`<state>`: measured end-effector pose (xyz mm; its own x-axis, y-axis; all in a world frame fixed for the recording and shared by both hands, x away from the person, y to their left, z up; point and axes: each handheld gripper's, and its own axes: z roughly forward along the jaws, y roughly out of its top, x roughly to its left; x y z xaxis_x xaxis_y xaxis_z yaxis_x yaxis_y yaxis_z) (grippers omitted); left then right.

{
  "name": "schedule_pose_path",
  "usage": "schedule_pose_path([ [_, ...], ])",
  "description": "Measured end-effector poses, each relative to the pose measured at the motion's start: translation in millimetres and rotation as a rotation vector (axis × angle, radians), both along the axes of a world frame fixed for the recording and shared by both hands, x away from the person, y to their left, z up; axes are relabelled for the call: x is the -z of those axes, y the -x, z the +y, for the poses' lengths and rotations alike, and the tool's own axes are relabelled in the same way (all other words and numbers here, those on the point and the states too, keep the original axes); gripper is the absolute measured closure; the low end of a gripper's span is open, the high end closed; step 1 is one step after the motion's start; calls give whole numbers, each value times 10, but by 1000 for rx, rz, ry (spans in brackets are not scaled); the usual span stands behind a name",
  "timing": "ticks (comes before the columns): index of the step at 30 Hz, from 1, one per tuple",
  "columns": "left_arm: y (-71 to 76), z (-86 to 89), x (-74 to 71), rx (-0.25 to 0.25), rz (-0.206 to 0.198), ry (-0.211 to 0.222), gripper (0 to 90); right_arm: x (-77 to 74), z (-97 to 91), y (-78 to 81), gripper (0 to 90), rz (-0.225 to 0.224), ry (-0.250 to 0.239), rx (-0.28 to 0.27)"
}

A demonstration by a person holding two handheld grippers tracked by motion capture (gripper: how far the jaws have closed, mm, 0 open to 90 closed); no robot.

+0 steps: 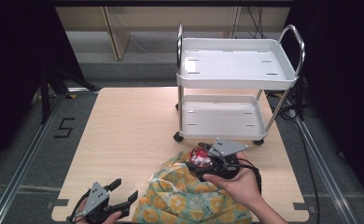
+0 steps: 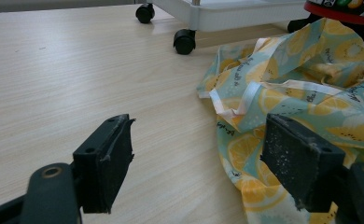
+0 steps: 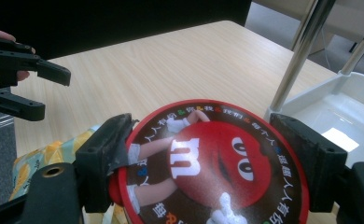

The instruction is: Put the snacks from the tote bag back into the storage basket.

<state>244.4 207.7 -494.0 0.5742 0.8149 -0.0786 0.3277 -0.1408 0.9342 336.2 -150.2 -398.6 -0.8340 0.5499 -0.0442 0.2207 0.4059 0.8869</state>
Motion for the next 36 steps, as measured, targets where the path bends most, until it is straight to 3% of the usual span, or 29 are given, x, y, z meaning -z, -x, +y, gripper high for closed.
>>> schedule_pose_path([
  [7, -1, 3, -1, -1, 0, 1, 238, -24, -17, -47, 249, -20, 7, 3],
  [11, 17, -1, -5, -18, 16, 4, 238, -33, -17, -53, 249, -6, 8, 7],
  [12, 1, 3, -3, -2, 0, 4, 238, -42, -18, -66, 250, -11, 9, 6],
  [36, 15, 5, -6, -15, 13, 5, 238, -87, -51, -180, 249, -18, 11, 34],
])
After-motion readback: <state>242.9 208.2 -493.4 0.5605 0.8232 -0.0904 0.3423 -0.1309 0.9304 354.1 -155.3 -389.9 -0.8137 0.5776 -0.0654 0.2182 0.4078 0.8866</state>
